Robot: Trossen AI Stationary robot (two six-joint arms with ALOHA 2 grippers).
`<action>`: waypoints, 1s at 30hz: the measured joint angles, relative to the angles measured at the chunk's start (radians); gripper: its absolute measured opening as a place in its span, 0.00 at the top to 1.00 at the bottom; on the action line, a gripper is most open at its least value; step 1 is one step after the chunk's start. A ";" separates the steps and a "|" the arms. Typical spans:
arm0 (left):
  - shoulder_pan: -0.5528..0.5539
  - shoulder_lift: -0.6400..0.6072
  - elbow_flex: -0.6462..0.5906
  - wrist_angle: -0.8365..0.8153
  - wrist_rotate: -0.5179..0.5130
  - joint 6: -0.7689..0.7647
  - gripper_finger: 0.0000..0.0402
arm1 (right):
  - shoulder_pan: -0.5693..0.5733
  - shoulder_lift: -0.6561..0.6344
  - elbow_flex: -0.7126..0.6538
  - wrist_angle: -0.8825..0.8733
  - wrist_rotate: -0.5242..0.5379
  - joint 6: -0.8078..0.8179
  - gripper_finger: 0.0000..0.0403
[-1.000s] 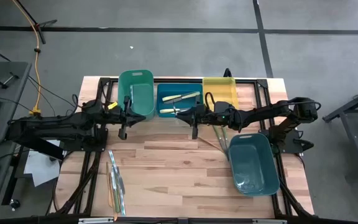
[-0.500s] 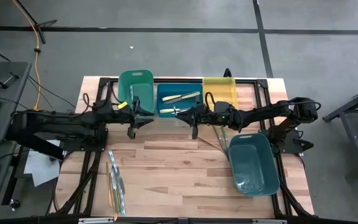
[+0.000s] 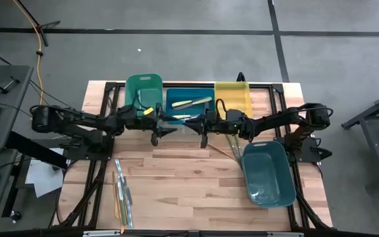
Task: Sort silverware by color (type)
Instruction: Put the blue knife into the green bin
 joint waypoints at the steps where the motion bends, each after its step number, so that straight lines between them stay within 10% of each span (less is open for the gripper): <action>1: -0.002 0.019 0.010 0.000 0.000 0.000 0.47 | 0.000 0.000 0.000 0.001 0.001 0.006 0.96; 17: -0.032 0.206 0.142 -0.001 0.001 -0.026 0.49 | 0.001 0.000 0.002 -0.007 0.001 0.014 0.96; 30: -0.033 0.205 0.142 -0.017 -0.020 -0.017 0.90 | 0.000 -0.001 0.002 -0.025 0.008 0.018 0.96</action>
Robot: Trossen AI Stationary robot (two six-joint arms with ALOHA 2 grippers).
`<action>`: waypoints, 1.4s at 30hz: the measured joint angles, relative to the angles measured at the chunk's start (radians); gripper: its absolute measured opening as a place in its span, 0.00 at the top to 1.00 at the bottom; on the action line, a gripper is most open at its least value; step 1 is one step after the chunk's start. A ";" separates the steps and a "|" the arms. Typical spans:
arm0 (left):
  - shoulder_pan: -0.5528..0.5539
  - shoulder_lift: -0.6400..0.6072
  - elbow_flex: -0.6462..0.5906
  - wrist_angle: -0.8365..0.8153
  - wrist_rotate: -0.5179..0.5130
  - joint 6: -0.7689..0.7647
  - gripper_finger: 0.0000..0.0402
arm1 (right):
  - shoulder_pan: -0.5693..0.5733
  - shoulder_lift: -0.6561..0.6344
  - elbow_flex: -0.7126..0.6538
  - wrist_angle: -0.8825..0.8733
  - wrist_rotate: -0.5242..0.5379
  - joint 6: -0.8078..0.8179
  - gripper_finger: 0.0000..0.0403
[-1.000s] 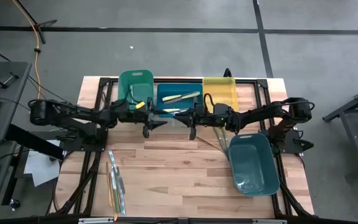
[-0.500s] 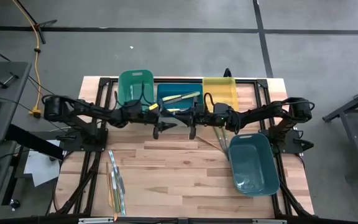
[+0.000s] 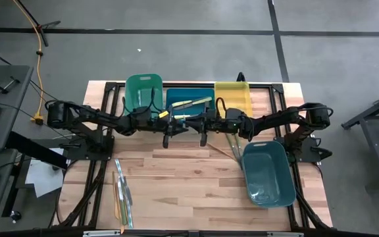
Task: Sort silverware by color (type)
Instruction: Put the blue knife into the green bin
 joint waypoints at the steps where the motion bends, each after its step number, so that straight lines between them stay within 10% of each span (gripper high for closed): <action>1: 0.000 0.000 0.000 -0.003 0.000 0.000 0.90 | 0.000 0.000 0.000 -0.003 0.000 -0.001 0.95; 14: 0.055 -0.243 -0.016 -0.341 -0.062 0.046 0.90 | 0.004 -0.056 -0.001 -0.118 0.055 -0.058 0.76; 31: 0.081 -0.818 -0.230 -0.541 -0.167 0.034 0.90 | 0.001 -0.174 -0.014 -0.414 0.294 -0.158 0.74; 42: 0.081 -0.889 -0.229 -0.624 -0.208 0.028 0.90 | -0.019 -0.538 -0.413 -0.153 0.346 -0.056 0.74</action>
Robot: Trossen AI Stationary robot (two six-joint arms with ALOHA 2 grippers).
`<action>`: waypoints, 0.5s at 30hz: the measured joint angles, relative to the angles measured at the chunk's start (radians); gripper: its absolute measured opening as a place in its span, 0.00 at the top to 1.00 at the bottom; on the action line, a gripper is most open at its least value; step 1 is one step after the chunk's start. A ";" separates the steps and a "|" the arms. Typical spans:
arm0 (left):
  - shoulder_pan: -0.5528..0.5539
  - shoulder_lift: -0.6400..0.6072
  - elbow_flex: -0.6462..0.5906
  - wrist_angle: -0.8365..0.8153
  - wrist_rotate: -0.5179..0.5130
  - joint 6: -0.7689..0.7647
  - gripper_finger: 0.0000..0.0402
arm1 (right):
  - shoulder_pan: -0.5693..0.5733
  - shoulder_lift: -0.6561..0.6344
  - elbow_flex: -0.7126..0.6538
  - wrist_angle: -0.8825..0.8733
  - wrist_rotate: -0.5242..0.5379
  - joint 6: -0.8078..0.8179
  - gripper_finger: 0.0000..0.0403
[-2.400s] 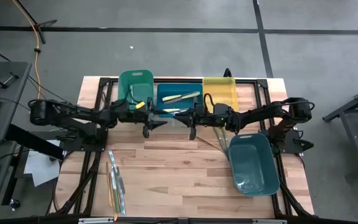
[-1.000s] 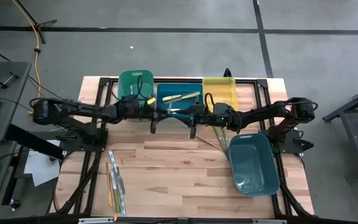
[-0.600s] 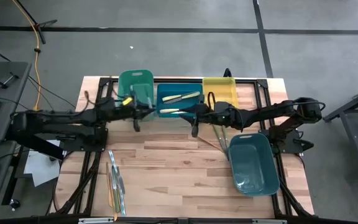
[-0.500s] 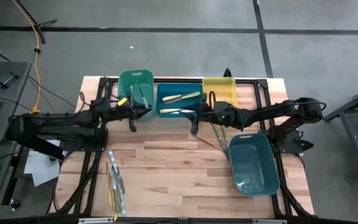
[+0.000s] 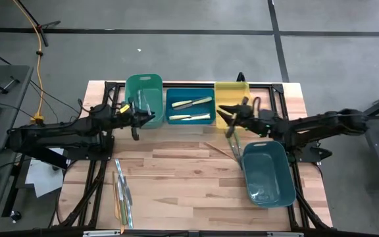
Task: Sort silverware by color (type)
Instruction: Put the blue knife into the green bin
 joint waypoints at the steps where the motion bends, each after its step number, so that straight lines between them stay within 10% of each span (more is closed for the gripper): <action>1: 0.000 0.004 0.000 0.000 -0.006 0.001 0.90 | -0.001 -0.028 -0.026 0.019 -0.014 0.026 0.74; 15: 0.000 0.041 0.000 0.002 -0.052 0.019 0.90 | 0.000 -0.094 -0.055 -0.002 -0.126 0.027 0.74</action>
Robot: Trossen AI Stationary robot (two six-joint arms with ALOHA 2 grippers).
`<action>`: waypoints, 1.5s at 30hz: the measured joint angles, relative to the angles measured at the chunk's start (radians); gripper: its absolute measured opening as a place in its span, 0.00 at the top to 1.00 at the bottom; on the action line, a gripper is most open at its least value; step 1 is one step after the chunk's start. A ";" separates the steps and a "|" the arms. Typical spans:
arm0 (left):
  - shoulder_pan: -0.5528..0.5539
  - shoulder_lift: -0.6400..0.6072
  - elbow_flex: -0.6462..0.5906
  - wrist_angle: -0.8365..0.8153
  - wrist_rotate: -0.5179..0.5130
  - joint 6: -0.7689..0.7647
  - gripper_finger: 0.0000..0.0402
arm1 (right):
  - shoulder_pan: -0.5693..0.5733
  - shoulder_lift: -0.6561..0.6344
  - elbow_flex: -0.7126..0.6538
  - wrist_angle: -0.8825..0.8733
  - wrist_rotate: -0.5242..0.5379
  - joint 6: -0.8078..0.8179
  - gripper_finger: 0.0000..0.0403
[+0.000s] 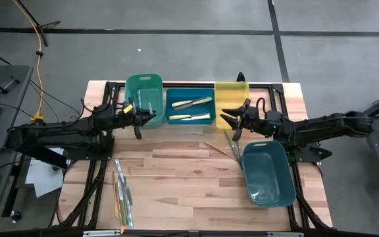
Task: Sort silverware by color (type)
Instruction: Put the blue knife into the green bin
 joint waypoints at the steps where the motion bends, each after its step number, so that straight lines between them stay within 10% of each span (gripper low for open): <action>1: 0.000 0.003 0.000 0.003 0.000 0.006 0.90 | 0.000 0.000 0.000 0.000 -0.033 -0.007 0.74; 7: 0.000 0.008 0.000 0.003 0.000 0.022 0.90 | 0.001 0.000 0.000 0.000 -0.244 -0.052 0.74; 18: 0.000 0.008 0.000 0.002 -0.003 0.019 0.90 | 0.000 0.000 0.000 -0.002 -0.232 -0.054 0.74; 25: 0.022 0.012 0.042 -0.023 -0.284 -0.001 0.90 | 0.000 0.000 0.000 -0.001 -0.203 -0.049 0.74; 36: 0.295 0.287 0.415 -0.636 -0.241 -0.074 0.90 | 0.000 0.001 0.001 0.000 -0.171 -0.047 0.74; 45: 0.425 0.563 0.481 -0.831 -0.083 -0.161 0.90 | 0.000 0.001 0.001 -0.001 -0.171 -0.046 0.74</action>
